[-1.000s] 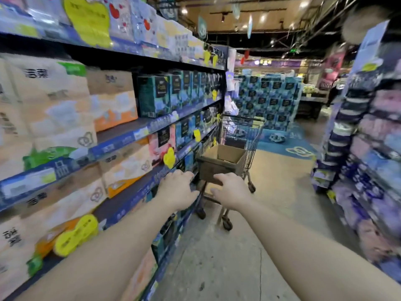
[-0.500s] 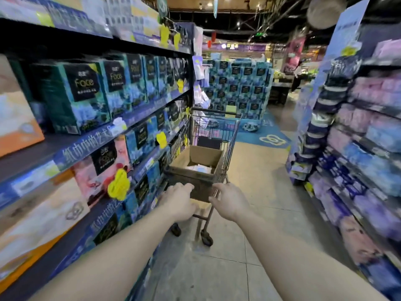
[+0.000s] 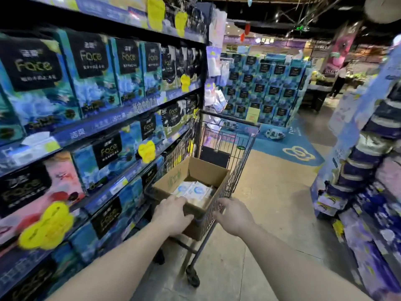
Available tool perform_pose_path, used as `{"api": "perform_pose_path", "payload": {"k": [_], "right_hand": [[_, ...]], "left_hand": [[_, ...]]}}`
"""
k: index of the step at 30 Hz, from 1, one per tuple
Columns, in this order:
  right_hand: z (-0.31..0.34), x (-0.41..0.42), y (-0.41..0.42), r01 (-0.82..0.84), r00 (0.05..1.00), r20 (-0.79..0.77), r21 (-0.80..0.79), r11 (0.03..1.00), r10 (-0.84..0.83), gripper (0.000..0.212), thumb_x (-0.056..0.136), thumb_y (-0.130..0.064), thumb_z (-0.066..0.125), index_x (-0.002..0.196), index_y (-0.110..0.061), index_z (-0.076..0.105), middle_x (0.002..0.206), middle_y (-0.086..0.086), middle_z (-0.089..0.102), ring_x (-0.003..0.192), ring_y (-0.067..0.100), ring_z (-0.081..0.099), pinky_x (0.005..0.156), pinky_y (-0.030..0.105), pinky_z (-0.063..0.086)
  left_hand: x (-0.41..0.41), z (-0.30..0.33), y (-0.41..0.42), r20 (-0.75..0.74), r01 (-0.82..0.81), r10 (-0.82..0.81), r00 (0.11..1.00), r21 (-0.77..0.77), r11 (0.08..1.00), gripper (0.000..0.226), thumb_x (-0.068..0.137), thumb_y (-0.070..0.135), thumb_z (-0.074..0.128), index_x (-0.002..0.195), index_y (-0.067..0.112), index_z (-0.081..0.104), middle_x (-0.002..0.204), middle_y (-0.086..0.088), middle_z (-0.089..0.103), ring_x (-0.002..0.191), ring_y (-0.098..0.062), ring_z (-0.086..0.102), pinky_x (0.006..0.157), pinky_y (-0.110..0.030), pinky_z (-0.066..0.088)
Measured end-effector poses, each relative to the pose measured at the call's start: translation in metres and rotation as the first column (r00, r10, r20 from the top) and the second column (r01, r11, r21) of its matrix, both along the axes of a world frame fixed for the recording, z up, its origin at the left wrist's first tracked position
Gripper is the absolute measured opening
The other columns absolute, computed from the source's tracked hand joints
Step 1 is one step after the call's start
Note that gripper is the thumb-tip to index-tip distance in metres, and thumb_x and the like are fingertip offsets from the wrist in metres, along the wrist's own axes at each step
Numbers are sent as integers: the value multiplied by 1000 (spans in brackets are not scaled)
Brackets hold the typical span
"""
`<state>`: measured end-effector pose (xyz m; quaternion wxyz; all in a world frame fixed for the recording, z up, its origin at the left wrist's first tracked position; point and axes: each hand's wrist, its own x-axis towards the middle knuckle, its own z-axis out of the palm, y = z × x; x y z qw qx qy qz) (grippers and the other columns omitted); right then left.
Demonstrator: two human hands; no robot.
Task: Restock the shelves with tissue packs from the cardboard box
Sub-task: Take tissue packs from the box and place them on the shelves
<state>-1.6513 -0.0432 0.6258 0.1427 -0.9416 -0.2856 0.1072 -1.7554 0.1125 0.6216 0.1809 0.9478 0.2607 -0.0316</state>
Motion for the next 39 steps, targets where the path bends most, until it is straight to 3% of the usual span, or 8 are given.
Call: {"api": "perform_pose_path", "payload": {"k": [6, 17, 22, 28, 33, 37, 39], "right_hand": [[-39, 92, 65, -99, 992, -90, -84, 992, 91, 56, 90, -43, 58, 142, -29, 44, 142, 3, 48, 128, 26, 44, 105, 38, 39], [-89, 260, 179, -160, 970, -210, -190, 969, 119, 55, 86, -33, 61, 138, -31, 45, 133, 1, 54, 117, 23, 55, 97, 36, 49], [-120, 298, 213, -305, 935, -271, -294, 906, 228, 58, 89, -18, 53, 145, -24, 38, 138, 8, 50, 123, 27, 52, 98, 34, 44], [-173, 352, 248, -477, 860, -375, -353, 805, 345, 60, 90, -16, 56, 146, -21, 35, 135, 9, 52, 123, 25, 51, 102, 33, 42], [-232, 397, 267, -649, 748, -480, -385, 657, 458, 58, 93, -22, 50, 147, -21, 29, 135, 10, 51, 124, 27, 49, 101, 35, 41], [-268, 432, 283, -749, 654, -550, -369, 551, 520, 61, 93, -18, 49, 148, -23, 25, 130, 13, 51, 120, 30, 51, 98, 39, 43], [-285, 443, 292, -782, 612, -592, -359, 509, 524, 67, 90, -18, 52, 149, -26, 23, 132, 12, 50, 120, 31, 50, 98, 40, 44]], "left_hand": [[75, -35, 57, -55, -125, 121, 991, -97, 987, 58, 86, 53, 55, 137, 26, 45, 137, -6, 45, 124, -29, 43, 102, -43, 43], [203, -97, 177, -201, -150, 107, 974, -217, 964, 67, 86, 50, 61, 143, 24, 39, 143, -6, 41, 128, -27, 43, 103, -35, 42], [231, -130, 195, -230, -219, 149, 962, -318, 923, 68, 84, 46, 65, 143, 23, 40, 144, -7, 42, 129, -27, 44, 104, -32, 39], [269, -173, 203, -307, -353, 233, 923, -432, 830, 69, 86, 45, 64, 145, 22, 36, 143, -7, 41, 126, -25, 46, 102, -34, 42], [320, -211, 191, -397, -551, 386, 833, -522, 651, 67, 87, 41, 65, 143, 18, 37, 142, -8, 43, 124, -25, 49, 100, -34, 45], [359, -250, 168, -500, -698, 544, 673, -673, 245, 61, 91, 15, 64, 144, 9, 34, 146, -4, 35, 120, -23, 46, 85, -18, 40], [368, -274, 155, -539, -744, 613, 577, -657, 123, 64, 90, 15, 66, 144, 11, 32, 148, -2, 32, 123, -23, 43, 86, -22, 37]]}}
